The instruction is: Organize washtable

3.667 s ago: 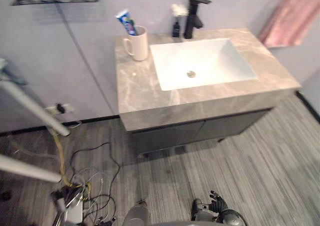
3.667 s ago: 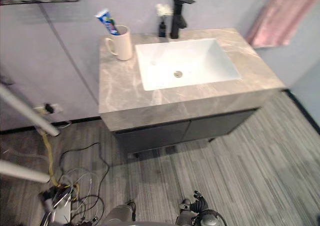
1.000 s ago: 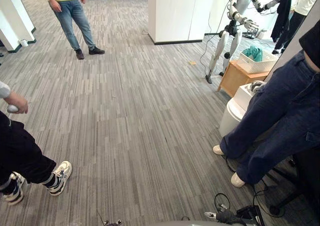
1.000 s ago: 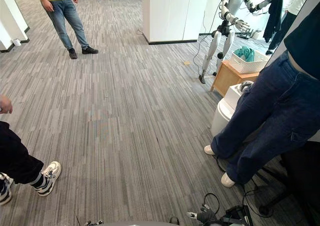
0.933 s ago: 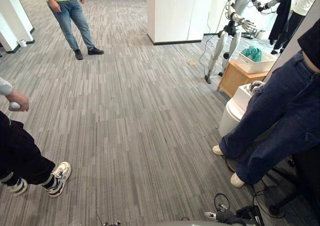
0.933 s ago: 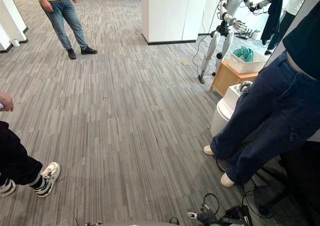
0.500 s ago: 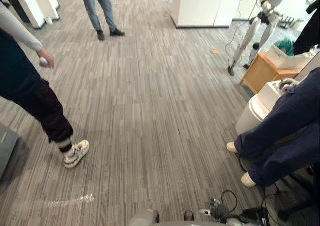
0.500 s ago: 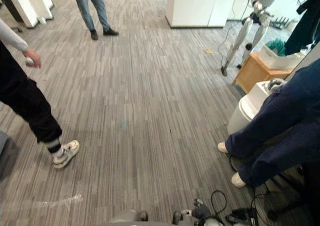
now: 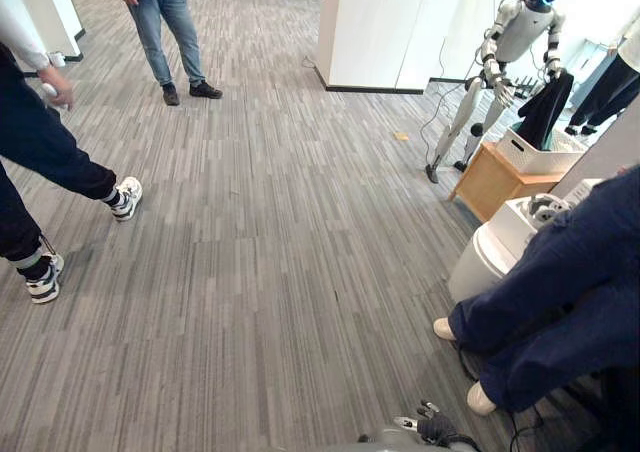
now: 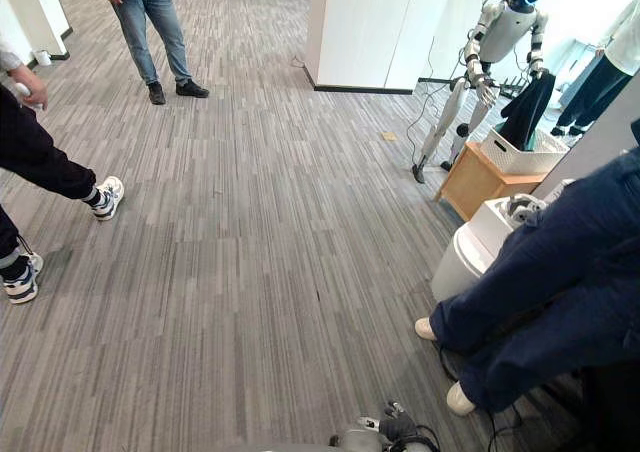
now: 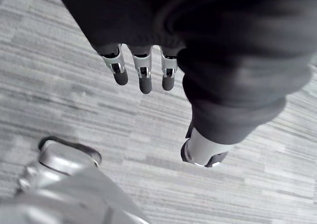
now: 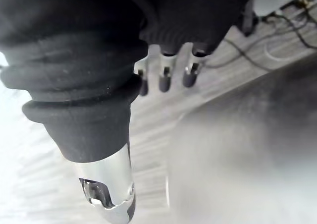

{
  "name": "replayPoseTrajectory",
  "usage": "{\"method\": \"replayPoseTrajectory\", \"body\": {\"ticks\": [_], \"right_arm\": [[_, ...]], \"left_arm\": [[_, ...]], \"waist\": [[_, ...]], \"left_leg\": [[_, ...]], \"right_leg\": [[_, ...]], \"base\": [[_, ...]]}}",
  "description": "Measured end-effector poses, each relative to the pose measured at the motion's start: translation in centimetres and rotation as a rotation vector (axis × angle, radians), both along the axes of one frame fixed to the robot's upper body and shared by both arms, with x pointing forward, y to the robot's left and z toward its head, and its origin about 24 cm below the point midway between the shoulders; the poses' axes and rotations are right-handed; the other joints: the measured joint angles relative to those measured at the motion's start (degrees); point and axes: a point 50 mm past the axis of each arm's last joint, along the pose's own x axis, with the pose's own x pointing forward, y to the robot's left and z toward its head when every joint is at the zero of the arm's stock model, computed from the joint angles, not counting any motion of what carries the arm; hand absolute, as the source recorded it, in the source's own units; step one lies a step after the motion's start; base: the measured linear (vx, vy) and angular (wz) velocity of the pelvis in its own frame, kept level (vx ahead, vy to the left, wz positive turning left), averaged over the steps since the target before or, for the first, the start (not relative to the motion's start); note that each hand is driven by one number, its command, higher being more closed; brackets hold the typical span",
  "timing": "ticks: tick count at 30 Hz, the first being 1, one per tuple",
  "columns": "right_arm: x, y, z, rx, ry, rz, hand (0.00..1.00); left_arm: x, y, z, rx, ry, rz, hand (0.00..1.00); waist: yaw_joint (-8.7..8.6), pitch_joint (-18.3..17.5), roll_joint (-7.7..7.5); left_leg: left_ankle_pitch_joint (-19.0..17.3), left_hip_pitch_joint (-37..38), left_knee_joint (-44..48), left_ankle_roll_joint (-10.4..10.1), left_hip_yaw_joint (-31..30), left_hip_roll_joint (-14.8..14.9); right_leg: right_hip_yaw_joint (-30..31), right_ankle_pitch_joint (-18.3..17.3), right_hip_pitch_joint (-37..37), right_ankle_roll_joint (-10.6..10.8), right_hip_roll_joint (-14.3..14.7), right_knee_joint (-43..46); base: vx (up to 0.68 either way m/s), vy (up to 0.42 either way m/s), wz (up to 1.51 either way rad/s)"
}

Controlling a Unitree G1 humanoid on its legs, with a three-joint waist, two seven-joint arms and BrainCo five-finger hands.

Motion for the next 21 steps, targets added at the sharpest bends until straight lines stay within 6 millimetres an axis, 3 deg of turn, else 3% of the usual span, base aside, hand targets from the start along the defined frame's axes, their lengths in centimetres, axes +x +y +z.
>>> {"method": "replayPoseTrajectory", "body": {"ticks": [1,2,3,4,5,6,7,9,10,11,12,14,15,16,18,19,20,21], "right_arm": [[0.4,0.0,0.2,-0.002,-0.017,0.006,0.0],[0.9,0.0,0.4,-0.005,-0.038,0.017,0.0],[1.0,0.0,0.4,-0.011,-0.042,0.015,0.0],[1.0,0.0,0.4,-0.011,-0.04,0.012,0.0],[0.9,-0.1,0.4,-0.009,-0.041,-0.001,0.0],[1.5,-0.7,0.6,-0.019,-0.054,-0.014,0.0],[1.6,-0.8,0.6,-0.018,-0.06,-0.025,0.0],[1.5,-1.0,0.7,-0.026,-0.064,-0.039,0.0],[1.4,-1.0,0.7,-0.027,-0.065,-0.036,0.0],[1.2,-0.8,0.6,-0.027,-0.057,-0.044,0.0],[1.0,-0.6,0.5,-0.025,-0.045,-0.045,0.0],[0.1,-0.1,0.1,-0.008,-0.008,-0.053,0.0],[-0.3,0.1,0.0,-0.003,0.013,-0.054,0.0],[-0.3,0.0,0.0,-0.003,0.015,-0.055,0.0],[-0.1,-0.4,0.0,-0.011,0.011,-0.066,0.0],[-0.2,-0.6,0.0,-0.014,0.012,-0.077,0.0],[-0.3,-0.8,0.0,-0.019,0.014,-0.083,0.0],[-0.5,-0.9,0.0,-0.021,0.021,-0.083,0.0]], "left_arm": [[0.4,-0.1,0.0,-0.002,-0.008,-0.01,0.0],[0.5,-0.2,0.0,0.001,-0.01,-0.029,0.0],[0.7,0.1,0.1,0.014,-0.017,-0.048,0.0],[0.8,0.3,0.2,0.02,-0.023,-0.05,0.0],[0.7,0.2,0.2,0.019,-0.025,-0.048,0.0],[1.5,-0.2,0.2,0.01,-0.049,-0.039,0.0],[2.2,-0.6,0.1,-0.001,-0.071,-0.031,0.0],[2.8,-1.4,0.2,-0.018,-0.12,0.019,0.0],[2.9,-1.5,0.2,-0.019,-0.126,0.026,0.0],[3.1,-1.2,0.3,-0.01,-0.14,0.033,0.0],[3.4,-0.8,0.5,0.005,-0.154,0.029,0.0],[3.7,-0.1,0.8,0.028,-0.165,0.011,0.0],[3.9,-0.1,0.9,0.029,-0.164,-0.026,0.0],[3.9,-0.2,0.9,0.028,-0.164,-0.031,0.0],[3.9,-0.6,0.8,0.022,-0.158,-0.07,0.0],[3.9,-1.0,0.7,0.013,-0.155,-0.095,0.0],[3.9,-1.2,0.7,0.008,-0.154,-0.11,0.0],[3.8,-1.3,0.7,0.007,-0.151,-0.113,0.0]], "waist": [[-0.26,-0.01,0.53],[-1.23,-0.05,0.74],[-1.49,0.03,-0.04],[-1.36,0.06,-0.55],[-1.5,-0.04,-0.27],[-1.2,0.03,1.61],[-1.21,0.43,2.46],[-1.36,1.1,3.85],[-1.02,1.45,3.78],[-0.89,1.6,4.41],[-0.28,2.42,3.53],[0.95,3.37,1.58],[2.02,3.45,1.13],[2.06,3.41,1.03],[1.77,3.64,1.96],[1.86,3.49,2.7],[2.04,3.49,3.27],[2.28,3.11,3.14]], "left_leg": [[0.2,1.61,-2.11,-0.44,-0.36,1.7],[0.68,3.59,-4.25,-1.28,-1.39,3.21],[0.96,4.1,-4.33,-1.72,-3.28,2.79],[1.05,4.8,-4.04,-1.91,-4.17,2.25],[1.2,5.79,-2.4,-2.65,-6.8,2.38],[3.52,5.6,0.38,-6.44,-8.68,4.9],[5.76,4.65,2.52,-8.73,-9.53,5.24],[19.69,-1.48,18.18,-6.53,-11.32,4.87],[22.61,-4.4,24.51,-7.15,-11.55,5.37],[19.41,-10.1,36.13,-5.67,-9.95,6.9],[16.09,-13.35,41.59,-4.69,-7.69,8.11],[11.09,-18.3,44.81,-5.62,-4.68,8.36],[7.45,-23.51,41.16,-7.14,-4.13,6.72],[6.92,-24.37,39.91,-7.48,-4.09,6.32],[5.8,-28.55,29.1,-8.82,-5.09,4.41],[6.63,-29.42,17.31,-9.46,-6.24,2.65],[11.53,-30.17,8.7,-9.5,-6.94,0.8],[14.63,-29.65,6.44,-9.32,-6.72,0.03]], "right_leg": [[-0.95,1.31,-2.14,0.53,1.61,-5.89],[-0.81,5.72,-4.95,1.38,2.88,-15.04],[0.1,11.25,-6.31,2.74,2.64,-24.19],[0.98,13.79,-7.07,2.76,2.23,-27.42],[2.01,24.57,-6.83,0.69,2.0,-28.27],[0.19,25.1,-5.44,-1.2,3.17,-26.91],[-0.72,23.9,-4.71,-1.79,3.58,-26.57],[-1.33,20.24,1.08,-3.23,5.22,-28.97],[-0.91,19.63,3.21,-3.52,5.8,-30.58],[-0.2,18.88,7.38,-4.31,7.2,-33.21],[0.87,18.42,10.92,-4.93,7.87,-34.82],[2.88,18.17,16.88,-5.29,7.7,-37.17],[5.13,16.5,20.95,-4.38,6.66,-39.03],[5.41,15.77,21.49,-4.03,6.28,-39.23],[5.59,12.89,23.54,-2.18,5.26,-39.89],[6.18,10.76,23.92,-1.63,4.15,-39.31],[6.98,8.95,24.76,-0.33,2.64,-38.96],[7.72,8.09,25.47,0.18,1.67,-38.78]], "base": [[0.55,-0.092,0.49],[0.6,-0.111,0.52],[0.63,-0.128,0.47],[0.7,-0.178,0.44],[0.74,-0.219,0.39],[0.9,-0.256,0.47],[0.87,-0.249,0.32],[0.77,-0.205,0.03],[0.67,-0.138,-0.16],[0.51,-0.076,-0.18],[0.59,-0.1,-0.27],[0.49,-0.071,-0.41],[0.44,-0.008,-0.43],[0.5,0.044,-0.39],[0.29,0.122,-0.14],[0.26,0.23,-0.14],[0.28,0.255,-0.2],[0.48,0.348,-0.15]]}}
